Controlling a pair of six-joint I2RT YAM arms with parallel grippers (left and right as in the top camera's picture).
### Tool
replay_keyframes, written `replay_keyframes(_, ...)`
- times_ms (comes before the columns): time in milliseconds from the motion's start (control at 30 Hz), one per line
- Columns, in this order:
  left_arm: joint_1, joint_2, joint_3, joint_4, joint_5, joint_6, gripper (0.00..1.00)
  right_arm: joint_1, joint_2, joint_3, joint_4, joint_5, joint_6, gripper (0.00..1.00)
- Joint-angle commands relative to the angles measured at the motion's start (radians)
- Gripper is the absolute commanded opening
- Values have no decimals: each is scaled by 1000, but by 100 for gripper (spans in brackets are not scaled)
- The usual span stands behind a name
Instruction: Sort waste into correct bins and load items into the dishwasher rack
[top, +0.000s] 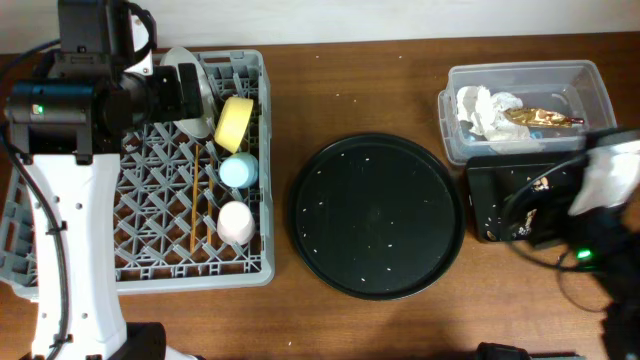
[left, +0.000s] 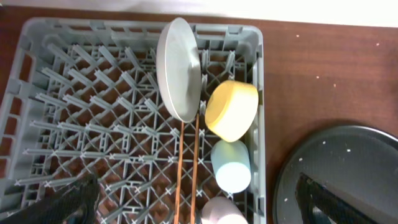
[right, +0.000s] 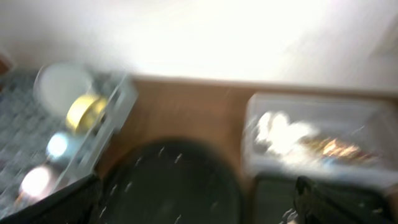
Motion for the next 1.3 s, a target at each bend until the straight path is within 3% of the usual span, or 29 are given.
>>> replay_keyframes(0,-1,5,5,1,-6,9,99,136,-187,-391,353,85,122,98)
replay_keyframes(100,-1,5,5,1,-6,9,99,199,-455,-888,771,102,122,98)
replay_keyframes(200,-1,5,5,1,-6,9,99,264,-647,-1154,943,133,122,98)
replay_keyframes(233,-1,5,5,1,-6,9,99,288,-722,-1257,987,198,189,98)
replay_keyframes(300,-1,5,5,1,-6,9,99,297,-782,-1345,1027,232,196,98)
replay_keyframes(400,-1,5,5,1,-6,9,99,301,-840,-1376,953,249,193,98)
replay_keyframes(900,-1,-2,3,-8,-35,9,99,302,-840,-1376,953,249,193,98)
replay_keyframes(967,-1,-31,-46,90,-23,16,99,302,-840,-1376,953,249,193,98)
replay_keyframes(1000,-1,-67,-126,189,31,68,100,302,-840,-1376,953,249,193,98)
replay_keyframes(1067,-1,-219,-475,495,106,91,99,302,-840,-1376,953,249,193,98)
replay_keyframes(1167,-1,-455,-971,870,105,91,99,301,-840,-1376,953,249,193,98)
replay_keyframes(1200,0,-610,-1257,1070,104,91,99,302,-840,-1376,953,249,193,98)
replay_keyframes(1267,10,-787,-1545,1266,101,90,99,302,-840,-1376,953,249,193,99)
